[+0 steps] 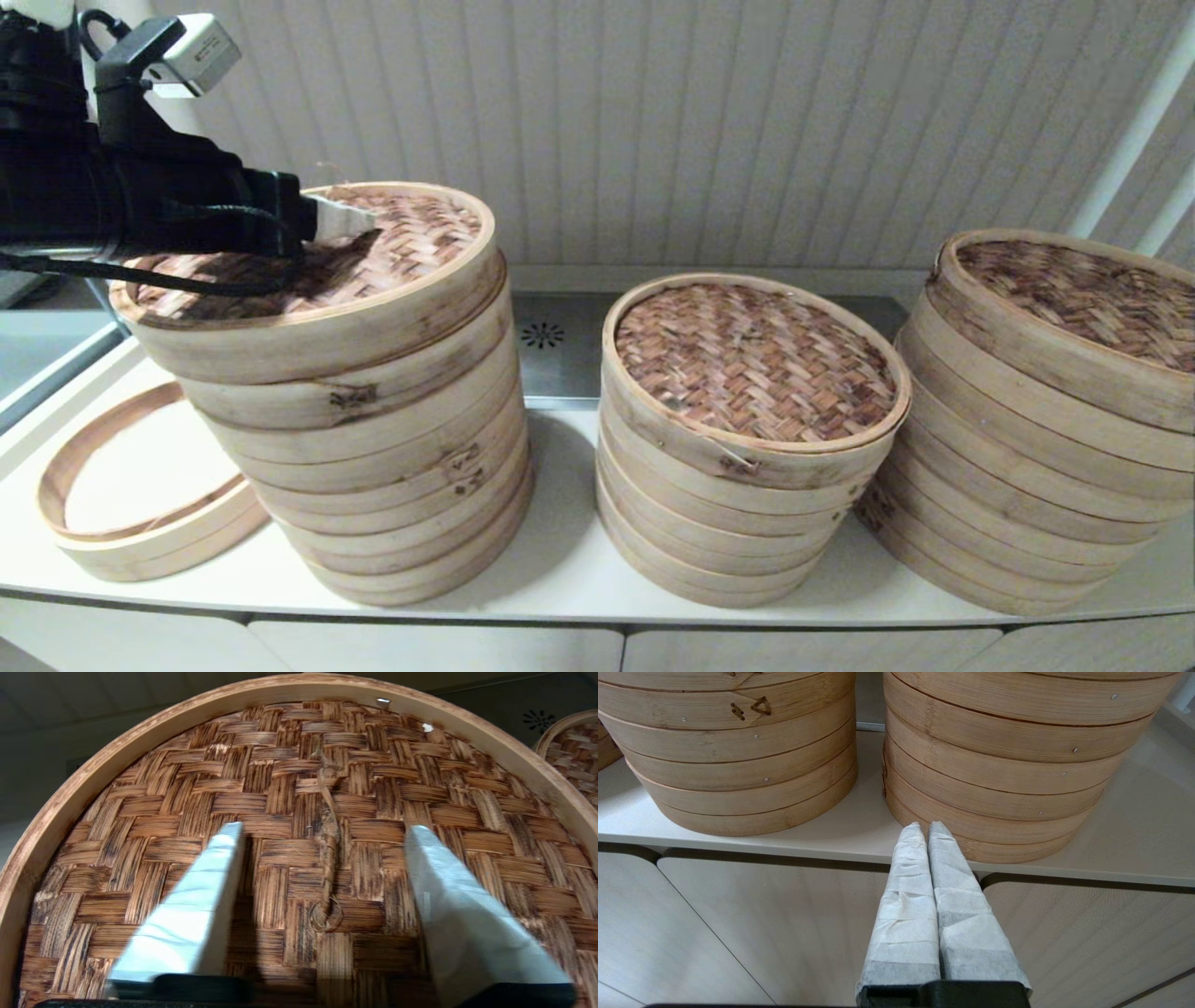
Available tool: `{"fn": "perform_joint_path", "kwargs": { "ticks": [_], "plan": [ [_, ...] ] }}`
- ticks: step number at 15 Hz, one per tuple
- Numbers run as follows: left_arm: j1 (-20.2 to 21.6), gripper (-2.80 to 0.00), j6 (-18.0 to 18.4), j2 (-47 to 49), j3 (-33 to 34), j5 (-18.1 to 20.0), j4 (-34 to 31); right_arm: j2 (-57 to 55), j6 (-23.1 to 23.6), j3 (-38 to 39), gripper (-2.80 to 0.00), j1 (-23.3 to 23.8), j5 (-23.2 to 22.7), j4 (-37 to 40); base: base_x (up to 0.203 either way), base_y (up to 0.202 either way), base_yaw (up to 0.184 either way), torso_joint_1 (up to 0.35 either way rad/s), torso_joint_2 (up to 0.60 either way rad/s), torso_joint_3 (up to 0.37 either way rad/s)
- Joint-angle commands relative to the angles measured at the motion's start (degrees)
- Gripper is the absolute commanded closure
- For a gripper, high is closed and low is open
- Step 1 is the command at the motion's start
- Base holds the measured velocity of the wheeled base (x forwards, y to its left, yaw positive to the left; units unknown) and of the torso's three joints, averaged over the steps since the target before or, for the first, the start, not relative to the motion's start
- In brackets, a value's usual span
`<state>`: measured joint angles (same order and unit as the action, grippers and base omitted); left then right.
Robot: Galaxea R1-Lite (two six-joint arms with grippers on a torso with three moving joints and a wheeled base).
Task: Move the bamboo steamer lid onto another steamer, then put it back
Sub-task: Pick up the steamer
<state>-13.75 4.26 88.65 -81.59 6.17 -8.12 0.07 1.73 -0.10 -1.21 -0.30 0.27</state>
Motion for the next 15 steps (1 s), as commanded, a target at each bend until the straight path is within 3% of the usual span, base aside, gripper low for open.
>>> {"fn": "perform_joint_path", "kwargs": {
  "ticks": [1,12,15],
  "plan": [
    [-0.05,0.00,-0.13,0.56,-0.47,-0.02,0.08,0.10,0.03,0.01,0.00,-0.02,-0.05,0.00,0.000,0.000,0.000,0.000,0.00,0.000],
    [0.04,0.00,-0.30,0.25,-1.50,-0.22,0.12,0.10,0.03,0.01,0.00,-0.02,-0.05,0.00,0.000,0.000,0.000,0.000,0.00,0.000],
    [0.05,0.00,-2.23,0.03,-3.74,-1.52,-0.32,0.10,0.03,0.01,0.00,-0.02,-0.05,0.00,0.000,0.000,0.000,0.000,0.00,0.000]
  ]
}}
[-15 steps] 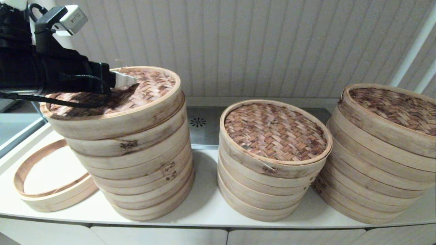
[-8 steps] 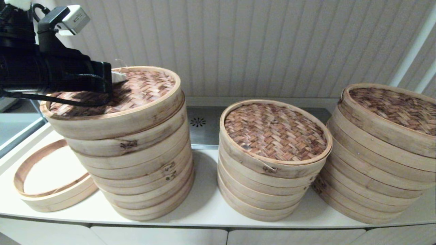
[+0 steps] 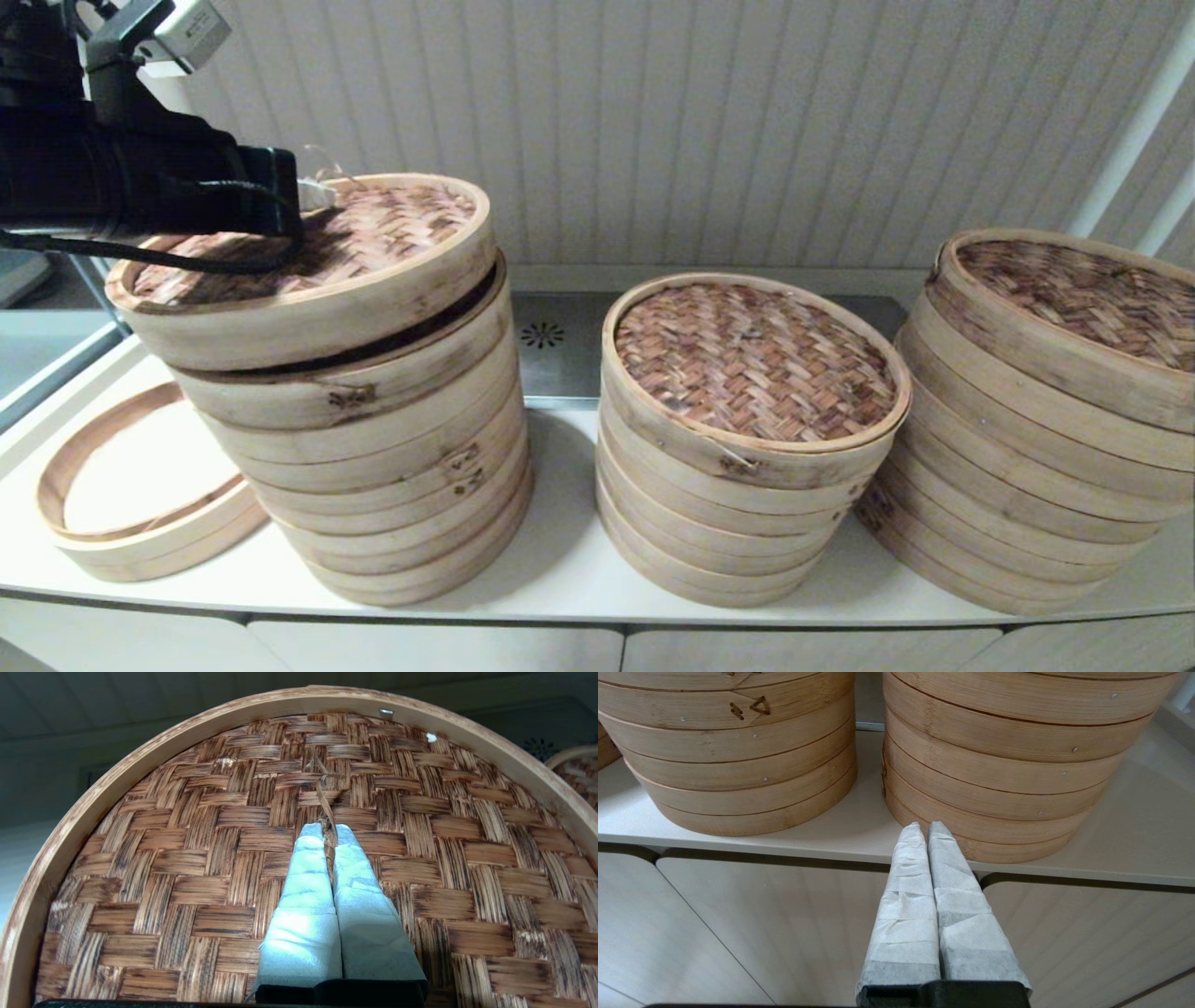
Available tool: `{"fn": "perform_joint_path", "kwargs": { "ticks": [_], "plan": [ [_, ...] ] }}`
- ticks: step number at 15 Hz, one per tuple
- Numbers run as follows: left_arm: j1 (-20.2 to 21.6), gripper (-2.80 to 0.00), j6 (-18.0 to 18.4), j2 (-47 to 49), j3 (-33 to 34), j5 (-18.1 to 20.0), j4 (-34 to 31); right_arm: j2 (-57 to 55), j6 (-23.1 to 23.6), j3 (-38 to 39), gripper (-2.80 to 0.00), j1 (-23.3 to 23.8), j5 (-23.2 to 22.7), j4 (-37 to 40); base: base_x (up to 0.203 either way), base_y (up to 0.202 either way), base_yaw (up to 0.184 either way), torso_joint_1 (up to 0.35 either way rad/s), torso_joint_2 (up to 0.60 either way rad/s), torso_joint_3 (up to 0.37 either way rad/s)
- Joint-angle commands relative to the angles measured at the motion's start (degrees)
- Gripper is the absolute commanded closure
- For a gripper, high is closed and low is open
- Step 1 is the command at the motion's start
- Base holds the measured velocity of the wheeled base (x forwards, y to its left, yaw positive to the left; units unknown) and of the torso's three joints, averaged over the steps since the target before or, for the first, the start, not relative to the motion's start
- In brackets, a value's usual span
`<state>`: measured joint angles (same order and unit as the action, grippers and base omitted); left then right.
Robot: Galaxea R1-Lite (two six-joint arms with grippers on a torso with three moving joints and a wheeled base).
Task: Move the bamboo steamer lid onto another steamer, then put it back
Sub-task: Pick up the steamer, then put the steamer
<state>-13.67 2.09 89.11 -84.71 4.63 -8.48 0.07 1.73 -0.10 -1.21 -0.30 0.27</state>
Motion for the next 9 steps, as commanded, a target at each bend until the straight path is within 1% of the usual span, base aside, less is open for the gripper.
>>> {"fn": "perform_joint_path", "kwargs": {
  "ticks": [1,3,6,9],
  "plan": [
    [0.14,0.00,-0.15,-0.62,-0.73,-0.06,0.05,0.10,0.03,0.01,0.00,-0.02,-0.05,0.00,0.000,0.000,0.000,0.000,0.00,0.000],
    [1.17,0.00,-0.07,-0.97,-0.98,-0.06,-0.13,0.10,0.03,0.01,0.00,-0.02,0.03,0.00,0.000,0.000,0.000,0.000,0.00,0.000],
    [4.10,0.00,0.01,-1.80,-1.42,-0.06,-0.32,0.10,0.03,0.01,0.00,-0.02,-0.05,0.00,0.000,0.000,0.000,0.000,0.00,0.000],
    [8.99,0.00,0.02,-3.17,-1.46,0.46,-1.93,0.10,0.03,0.01,0.00,-0.02,-0.05,0.00,0.000,0.000,0.000,0.000,0.00,0.000]
  ]
}}
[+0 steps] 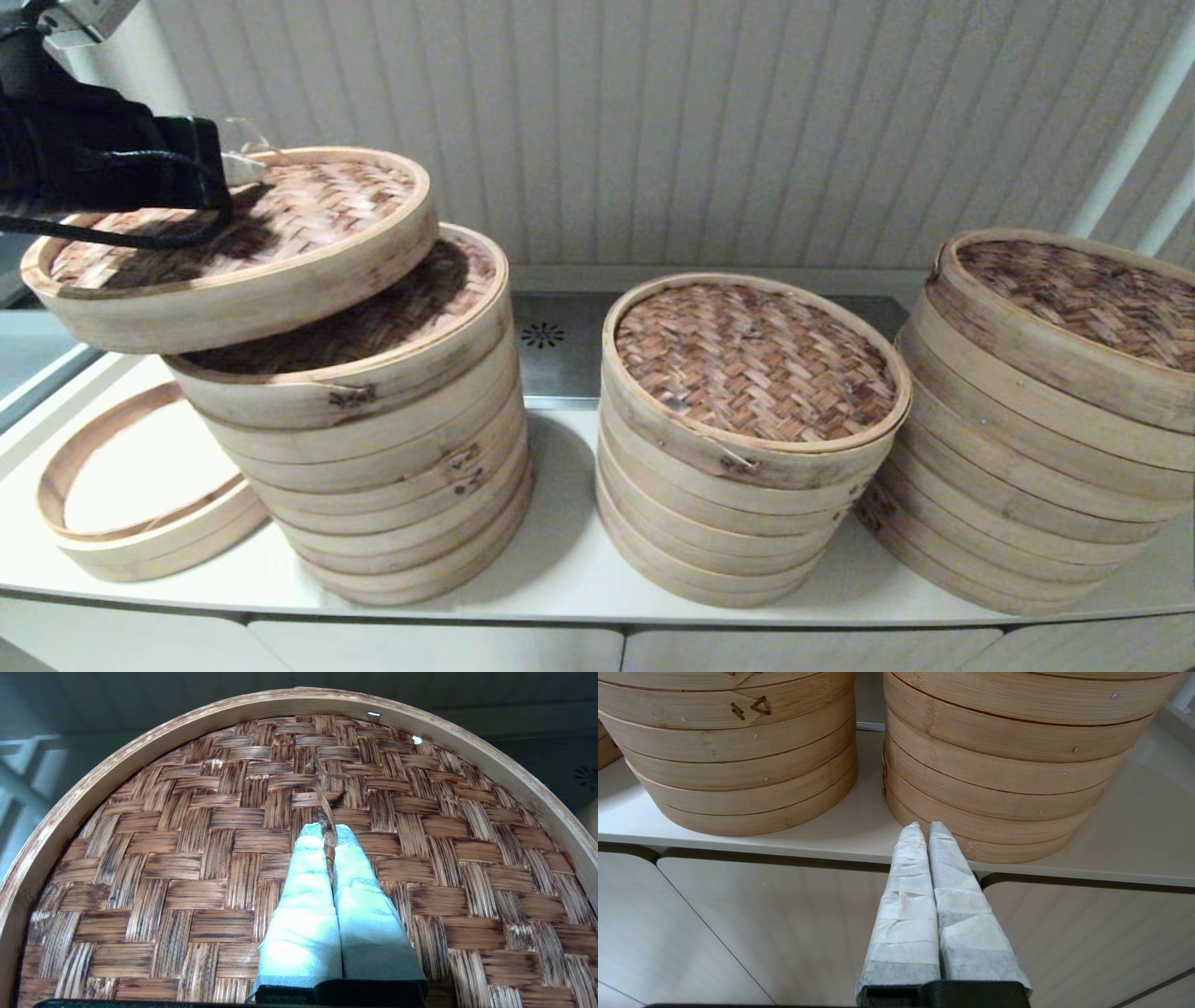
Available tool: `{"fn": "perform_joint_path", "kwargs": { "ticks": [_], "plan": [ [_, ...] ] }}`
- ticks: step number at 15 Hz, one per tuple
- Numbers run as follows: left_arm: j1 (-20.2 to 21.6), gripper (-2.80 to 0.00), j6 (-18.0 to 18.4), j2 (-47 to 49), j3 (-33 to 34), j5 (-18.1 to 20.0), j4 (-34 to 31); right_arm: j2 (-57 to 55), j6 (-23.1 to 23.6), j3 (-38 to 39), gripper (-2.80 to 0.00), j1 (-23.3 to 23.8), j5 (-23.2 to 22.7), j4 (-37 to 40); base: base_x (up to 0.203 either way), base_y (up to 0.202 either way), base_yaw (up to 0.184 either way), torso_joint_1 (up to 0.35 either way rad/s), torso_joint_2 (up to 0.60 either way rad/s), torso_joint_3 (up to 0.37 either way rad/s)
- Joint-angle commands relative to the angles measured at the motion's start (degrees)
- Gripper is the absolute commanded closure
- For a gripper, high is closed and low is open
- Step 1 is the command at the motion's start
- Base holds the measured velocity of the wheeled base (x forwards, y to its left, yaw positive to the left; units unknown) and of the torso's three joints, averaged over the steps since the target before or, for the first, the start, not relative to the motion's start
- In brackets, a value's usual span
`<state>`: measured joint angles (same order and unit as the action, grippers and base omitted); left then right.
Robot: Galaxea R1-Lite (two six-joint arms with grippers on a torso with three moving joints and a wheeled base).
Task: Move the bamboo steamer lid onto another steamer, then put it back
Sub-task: Put the steamer
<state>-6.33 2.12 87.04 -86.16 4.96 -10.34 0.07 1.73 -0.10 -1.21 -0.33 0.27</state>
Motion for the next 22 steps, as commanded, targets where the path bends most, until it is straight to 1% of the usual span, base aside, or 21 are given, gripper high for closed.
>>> {"fn": "perform_joint_path", "kwargs": {
  "ticks": [1,5,7,9,10,12,14,15,17,19,20,22],
  "plan": [
    [3.76,0.00,-0.01,-1.69,0.28,0.32,-0.22,0.10,0.03,0.01,0.00,-0.02,-0.03,0.00,0.000,0.000,0.000,0.000,0.00,0.000],
    [13.00,0.00,-0.07,-3.83,2.07,0.58,-0.32,0.10,0.03,0.01,0.00,-0.02,-0.03,0.00,0.000,0.000,0.000,0.000,0.00,0.000],
    [18.48,0.00,-0.18,-4.51,2.41,1.58,-0.30,0.10,0.03,0.01,0.00,-0.02,-0.03,0.00,0.000,0.000,0.000,0.000,0.00,0.000],
    [25.19,0.00,-0.25,-5.14,3.01,4.19,-0.34,0.10,0.03,0.01,0.00,-0.02,-0.03,0.00,0.000,0.000,0.000,0.000,0.00,0.000],
    [27.53,0.00,-0.25,-5.38,3.64,5.41,-0.31,0.10,0.03,0.01,0.00,-0.02,-0.03,0.00,0.000,0.000,0.000,0.000,0.00,0.000],
    [34.46,0.00,-0.08,-5.76,6.19,8.79,-0.08,0.10,0.03,0.01,0.00,-0.02,0.03,0.00,0.000,0.000,0.000,0.000,0.00,0.000],
    [39.13,0.00,0.18,-5.51,8.97,10.68,0.75,0.10,0.03,0.01,0.00,-0.02,-0.02,0.00,0.000,0.000,0.000,0.000,0.00,0.000],
    [41.03,0.00,0.23,-5.20,9.54,11.32,1.39,0.10,0.03,0.01,0.00,-0.02,-0.02,0.00,0.000,0.000,0.000,0.000,0.00,0.000],
    [44.36,0.00,0.39,-4.35,10.82,13.81,2.79,0.10,0.03,0.01,0.00,-0.02,-0.03,0.00,0.000,0.000,0.000,0.000,0.00,0.000],
    [45.32,0.00,0.64,-3.16,13.67,14.34,4.30,0.10,0.03,0.01,0.00,-0.02,-0.03,0.00,0.000,0.000,0.000,0.000,0.00,0.000],
    [45.44,0.00,1.10,-2.17,16.13,14.36,6.56,0.10,0.03,0.01,0.00,-0.02,-0.03,0.00,0.000,0.000,0.000,0.000,0.00,0.000],
    [45.51,0.00,1.90,-0.43,21.50,14.42,13.23,0.10,0.03,0.01,0.00,-0.11,-0.03,0.00,0.000,0.000,0.000,0.000,0.00,0.000]
  ]
}}
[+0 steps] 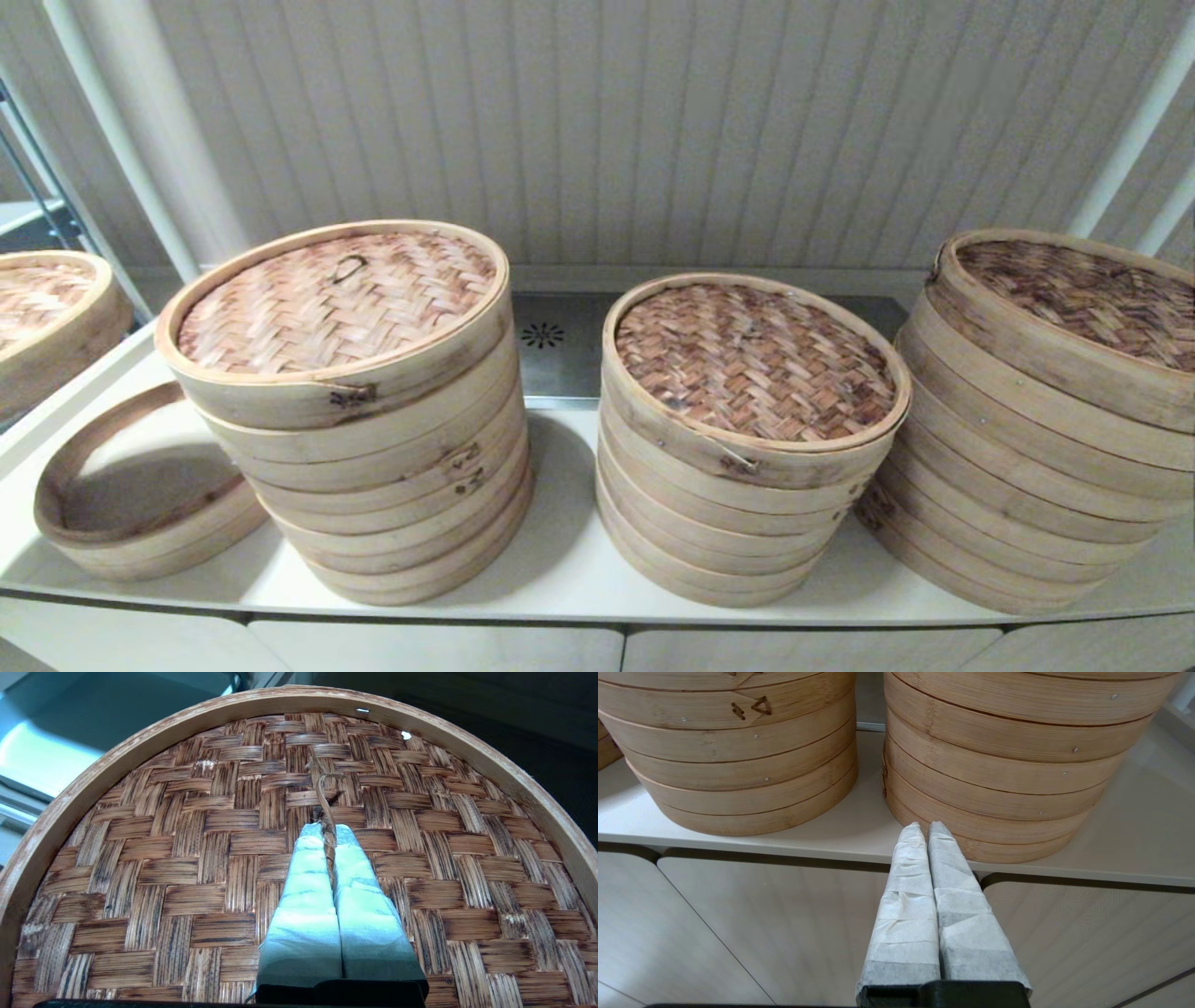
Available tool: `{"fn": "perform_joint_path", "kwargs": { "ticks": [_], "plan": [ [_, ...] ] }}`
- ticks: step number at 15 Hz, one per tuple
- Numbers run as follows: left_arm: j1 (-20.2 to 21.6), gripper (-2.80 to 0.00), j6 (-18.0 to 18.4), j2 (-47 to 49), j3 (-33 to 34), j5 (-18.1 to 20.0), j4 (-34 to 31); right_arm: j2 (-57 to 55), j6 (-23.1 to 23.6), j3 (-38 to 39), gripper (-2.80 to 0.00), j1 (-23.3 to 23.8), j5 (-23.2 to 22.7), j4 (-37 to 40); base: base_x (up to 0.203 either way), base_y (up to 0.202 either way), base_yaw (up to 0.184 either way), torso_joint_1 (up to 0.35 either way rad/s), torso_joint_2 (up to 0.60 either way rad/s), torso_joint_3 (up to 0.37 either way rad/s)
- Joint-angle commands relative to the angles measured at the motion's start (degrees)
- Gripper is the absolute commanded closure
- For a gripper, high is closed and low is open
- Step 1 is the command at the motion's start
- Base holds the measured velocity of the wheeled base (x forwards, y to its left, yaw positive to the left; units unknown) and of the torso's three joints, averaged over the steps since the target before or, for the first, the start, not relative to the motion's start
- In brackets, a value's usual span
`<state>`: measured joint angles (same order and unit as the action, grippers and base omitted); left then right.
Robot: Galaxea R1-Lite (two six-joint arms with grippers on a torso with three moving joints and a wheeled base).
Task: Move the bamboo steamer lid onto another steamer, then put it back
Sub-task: Put the steamer
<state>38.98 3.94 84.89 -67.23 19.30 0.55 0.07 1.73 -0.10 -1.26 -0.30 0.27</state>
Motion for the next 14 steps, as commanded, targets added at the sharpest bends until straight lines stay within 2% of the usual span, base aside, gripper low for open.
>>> {"fn": "perform_joint_path", "kwargs": {
  "ticks": [1,3,6,14],
  "plan": [
    [0.19,0.00,0.34,2.66,5.06,0.11,5.48,0.10,0.03,0.01,0.00,0.03,-0.05,0.00,0.000,0.000,0.000,0.000,0.00,0.000],
    [0.04,0.00,1.42,5.16,8.29,0.24,8.72,0.10,0.03,0.01,0.00,0.03,-0.05,0.00,0.000,0.000,0.000,0.000,0.00,0.000],
    [-0.88,0.00,1.95,9.44,9.33,0.26,10.57,0.10,0.03,0.01,0.00,0.03,-0.05,0.00,0.000,0.000,0.000,0.000,0.00,0.000],
    [-7.63,0.00,3.86,20.50,12.82,-0.62,21.57,0.10,0.03,0.01,0.00,0.03,-0.05,0.00,0.000,0.000,0.000,0.000,0.00,0.000]
  ]
}}
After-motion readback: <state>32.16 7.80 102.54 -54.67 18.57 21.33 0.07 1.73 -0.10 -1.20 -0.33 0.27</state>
